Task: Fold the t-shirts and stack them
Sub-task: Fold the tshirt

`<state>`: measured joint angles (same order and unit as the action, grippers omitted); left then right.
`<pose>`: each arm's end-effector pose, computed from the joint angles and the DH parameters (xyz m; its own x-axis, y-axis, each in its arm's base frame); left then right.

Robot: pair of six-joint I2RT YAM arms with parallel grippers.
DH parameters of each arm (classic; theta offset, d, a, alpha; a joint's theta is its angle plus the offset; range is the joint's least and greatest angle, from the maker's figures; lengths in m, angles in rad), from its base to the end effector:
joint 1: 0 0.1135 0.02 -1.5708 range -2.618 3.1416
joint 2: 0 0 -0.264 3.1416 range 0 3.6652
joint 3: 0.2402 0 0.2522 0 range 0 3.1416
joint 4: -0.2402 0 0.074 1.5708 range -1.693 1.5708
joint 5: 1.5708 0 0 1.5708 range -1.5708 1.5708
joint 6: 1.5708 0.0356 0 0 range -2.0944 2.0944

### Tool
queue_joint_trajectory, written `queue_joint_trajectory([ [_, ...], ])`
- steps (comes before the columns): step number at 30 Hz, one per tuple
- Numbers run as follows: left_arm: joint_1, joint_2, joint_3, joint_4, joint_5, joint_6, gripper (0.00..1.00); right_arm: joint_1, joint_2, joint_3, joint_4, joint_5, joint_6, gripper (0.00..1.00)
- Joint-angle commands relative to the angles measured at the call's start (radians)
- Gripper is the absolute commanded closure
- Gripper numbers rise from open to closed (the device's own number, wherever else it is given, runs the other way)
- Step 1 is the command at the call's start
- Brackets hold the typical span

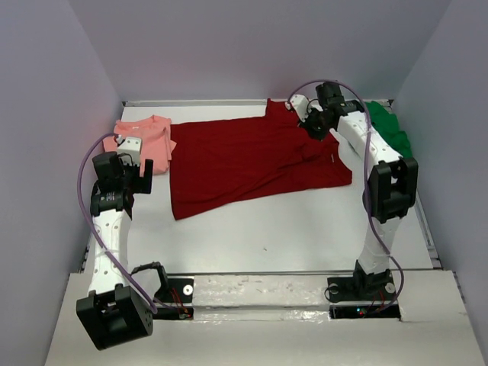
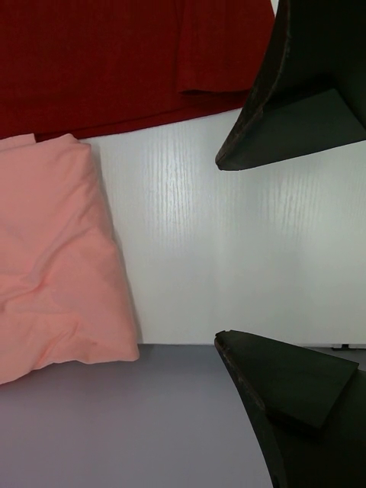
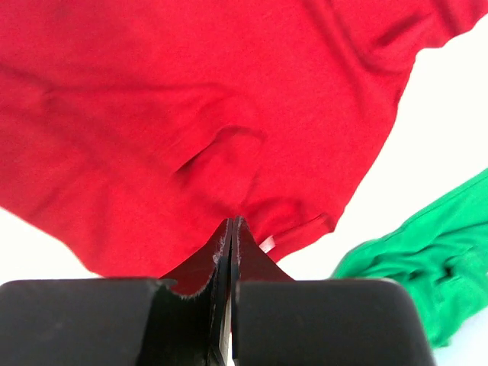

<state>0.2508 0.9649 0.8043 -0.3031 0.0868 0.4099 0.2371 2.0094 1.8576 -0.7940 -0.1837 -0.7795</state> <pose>0.2129 0.0514 0.3016 -0.4660 0.2905 -0.8358 0.0148 0.9470 0.3209 0.4331 0.1113 0.2864 -0.3253 -0.7896 -0.5203 -0.7922 0.5280 -0.3059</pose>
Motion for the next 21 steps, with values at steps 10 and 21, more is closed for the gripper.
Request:
queue_joint_trajectory([
  [10, 0.008, -0.035, 0.009, 0.016, 0.051, 0.001, 0.01, 0.008, 0.006, -0.144, -0.123, -0.158, 0.083, 1.0],
  [21, 0.008, -0.043, -0.001, 0.016, 0.041, 0.003, 0.01, 0.008, 0.146, -0.028, -0.166, -0.188, 0.089, 1.0],
])
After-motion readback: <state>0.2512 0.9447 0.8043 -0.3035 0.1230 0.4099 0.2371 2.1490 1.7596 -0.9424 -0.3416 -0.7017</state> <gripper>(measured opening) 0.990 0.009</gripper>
